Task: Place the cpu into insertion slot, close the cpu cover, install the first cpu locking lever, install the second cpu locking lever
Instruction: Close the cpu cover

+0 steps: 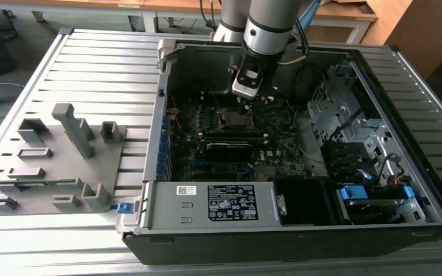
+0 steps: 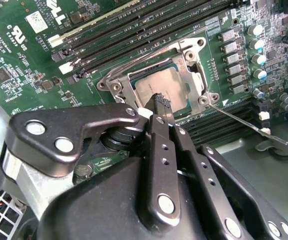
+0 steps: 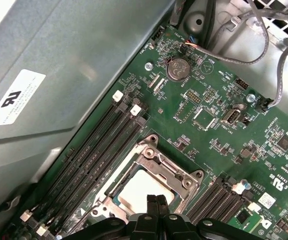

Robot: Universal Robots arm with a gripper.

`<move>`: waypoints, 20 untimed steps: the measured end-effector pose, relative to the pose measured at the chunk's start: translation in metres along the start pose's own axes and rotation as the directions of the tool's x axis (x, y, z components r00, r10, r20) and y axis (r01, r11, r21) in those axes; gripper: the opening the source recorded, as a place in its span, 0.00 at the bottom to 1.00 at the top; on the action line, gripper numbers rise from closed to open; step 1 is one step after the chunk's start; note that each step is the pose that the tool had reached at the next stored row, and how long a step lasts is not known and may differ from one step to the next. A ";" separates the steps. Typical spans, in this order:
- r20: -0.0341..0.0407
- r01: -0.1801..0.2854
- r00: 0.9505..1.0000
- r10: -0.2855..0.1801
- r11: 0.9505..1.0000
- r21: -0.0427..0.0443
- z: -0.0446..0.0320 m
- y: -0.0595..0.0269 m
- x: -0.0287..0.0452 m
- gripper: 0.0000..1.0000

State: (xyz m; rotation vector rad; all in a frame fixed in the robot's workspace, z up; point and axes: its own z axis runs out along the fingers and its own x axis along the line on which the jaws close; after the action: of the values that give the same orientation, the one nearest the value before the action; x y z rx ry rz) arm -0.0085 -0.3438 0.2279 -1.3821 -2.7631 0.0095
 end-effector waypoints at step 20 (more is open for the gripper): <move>0.013 0.183 0.983 -0.183 0.983 -0.006 0.0002 0.0001 0.0000 0.10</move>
State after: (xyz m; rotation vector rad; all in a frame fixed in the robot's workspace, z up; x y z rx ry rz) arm -0.0085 -0.3437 0.2278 -1.1275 -2.8912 0.0010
